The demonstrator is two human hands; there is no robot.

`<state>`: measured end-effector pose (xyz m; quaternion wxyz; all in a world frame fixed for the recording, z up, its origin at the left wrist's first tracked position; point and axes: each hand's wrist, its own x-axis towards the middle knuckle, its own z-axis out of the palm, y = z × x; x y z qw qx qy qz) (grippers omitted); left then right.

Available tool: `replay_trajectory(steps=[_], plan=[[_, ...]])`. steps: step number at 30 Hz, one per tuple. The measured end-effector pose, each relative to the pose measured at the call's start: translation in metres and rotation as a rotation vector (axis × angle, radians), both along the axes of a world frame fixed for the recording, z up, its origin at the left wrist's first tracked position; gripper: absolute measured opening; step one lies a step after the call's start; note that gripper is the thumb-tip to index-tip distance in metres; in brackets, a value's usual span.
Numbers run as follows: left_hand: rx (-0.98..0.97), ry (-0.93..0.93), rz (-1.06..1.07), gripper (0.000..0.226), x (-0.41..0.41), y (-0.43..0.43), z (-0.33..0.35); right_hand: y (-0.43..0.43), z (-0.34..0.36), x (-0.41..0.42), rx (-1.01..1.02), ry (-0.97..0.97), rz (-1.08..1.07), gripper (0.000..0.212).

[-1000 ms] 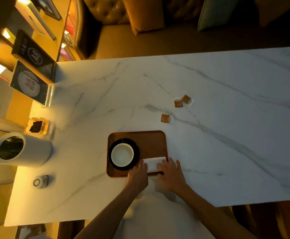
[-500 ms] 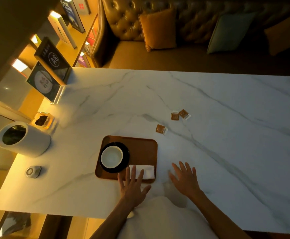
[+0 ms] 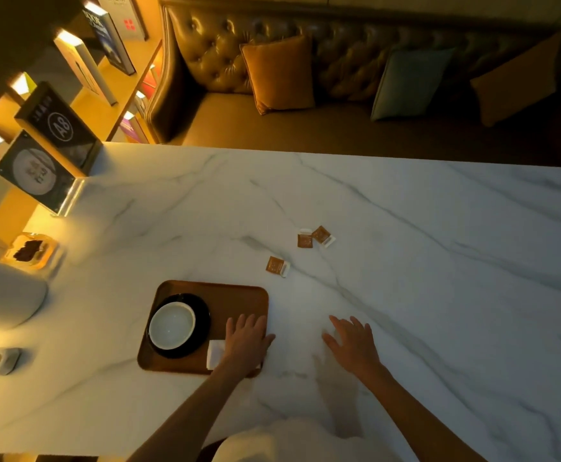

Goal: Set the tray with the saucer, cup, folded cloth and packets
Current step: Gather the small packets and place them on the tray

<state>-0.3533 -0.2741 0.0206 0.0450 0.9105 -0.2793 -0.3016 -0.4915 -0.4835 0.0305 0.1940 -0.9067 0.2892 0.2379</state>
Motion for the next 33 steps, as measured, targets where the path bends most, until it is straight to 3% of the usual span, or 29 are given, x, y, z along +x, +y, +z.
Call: replay_trajectory(steps=[3,9,16,23,33], plan=[[-0.077,0.046,0.068,0.029,0.033,-0.019,0.009,-0.015,0.006,0.039,0.031,-0.020,-0.065,0.048],[-0.213,0.067,0.328,0.023,0.095,-0.055,0.008,-0.025,0.012,0.131,0.144,-0.064,-0.283,0.022],[-0.241,0.157,0.505,0.030,0.140,-0.094,-0.021,-0.016,-0.019,0.204,0.227,-0.032,-0.470,0.030],[-0.324,0.317,0.622,0.029,0.150,-0.112,-0.046,-0.012,-0.058,0.224,0.353,0.036,-0.698,0.038],[-0.414,0.545,0.906,0.021,0.144,-0.110,-0.056,-0.016,-0.064,0.213,0.568,-0.153,-0.829,0.024]])
